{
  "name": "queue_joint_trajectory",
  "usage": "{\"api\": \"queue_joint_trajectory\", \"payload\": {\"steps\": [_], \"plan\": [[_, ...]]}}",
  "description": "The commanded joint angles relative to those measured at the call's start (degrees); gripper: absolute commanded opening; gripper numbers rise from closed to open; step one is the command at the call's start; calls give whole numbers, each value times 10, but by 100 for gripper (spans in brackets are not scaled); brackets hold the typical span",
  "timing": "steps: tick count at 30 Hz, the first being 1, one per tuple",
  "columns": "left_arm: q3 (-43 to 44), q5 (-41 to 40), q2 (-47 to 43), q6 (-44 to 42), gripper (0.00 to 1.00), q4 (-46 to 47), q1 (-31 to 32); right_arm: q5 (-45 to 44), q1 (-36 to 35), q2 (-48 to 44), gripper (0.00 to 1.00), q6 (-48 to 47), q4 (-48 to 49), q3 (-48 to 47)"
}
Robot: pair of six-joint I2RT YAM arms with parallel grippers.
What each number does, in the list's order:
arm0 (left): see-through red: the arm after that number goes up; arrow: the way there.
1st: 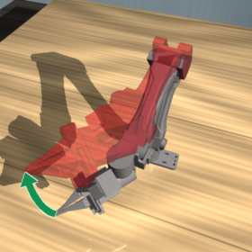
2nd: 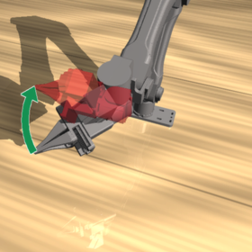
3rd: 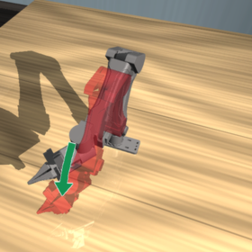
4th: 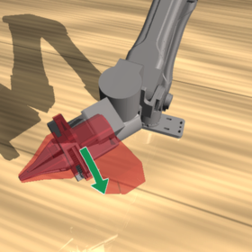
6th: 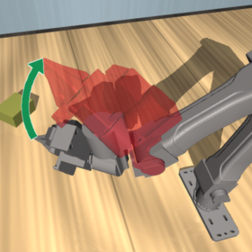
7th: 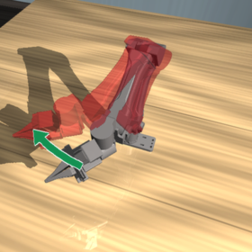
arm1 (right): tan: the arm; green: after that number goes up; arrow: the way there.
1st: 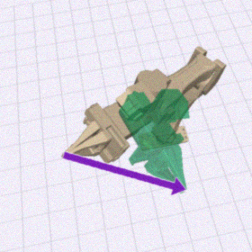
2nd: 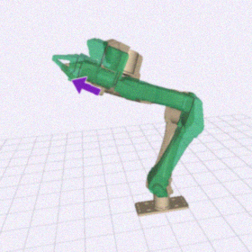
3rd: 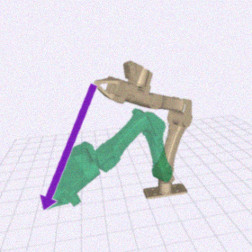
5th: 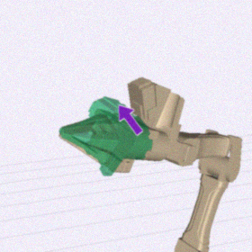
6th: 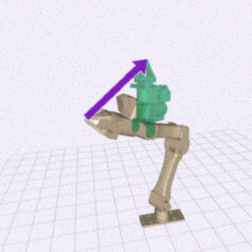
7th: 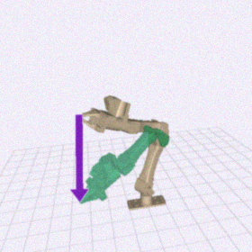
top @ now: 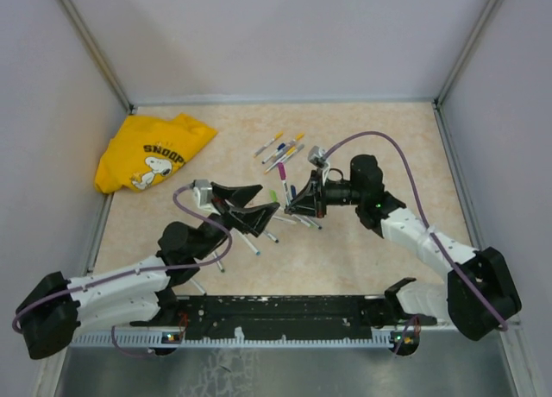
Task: Open the pen caps
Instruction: Open the pen cap from the pen.
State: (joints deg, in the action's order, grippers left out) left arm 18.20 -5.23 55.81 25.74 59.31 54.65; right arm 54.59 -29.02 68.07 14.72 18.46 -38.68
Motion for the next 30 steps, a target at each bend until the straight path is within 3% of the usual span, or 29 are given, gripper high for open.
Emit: {"api": "queue_joint_trajectory", "payload": {"steps": [1, 11, 20, 30], "plan": [[-12, -37, -54, -39, 99, -75, 1, 38, 11, 7, 0, -98, -80, -49], [-48, -28, -128, -72, 99, -106, 1, 52, 18, 19, 0, -178, -170, -81], [-117, -23, -119, -87, 99, 6, 1, 56, 19, 27, 0, -195, -187, -88], [-120, 3, -121, -97, 99, 10, 0, 65, 19, 36, 0, -205, -201, -94]]}}
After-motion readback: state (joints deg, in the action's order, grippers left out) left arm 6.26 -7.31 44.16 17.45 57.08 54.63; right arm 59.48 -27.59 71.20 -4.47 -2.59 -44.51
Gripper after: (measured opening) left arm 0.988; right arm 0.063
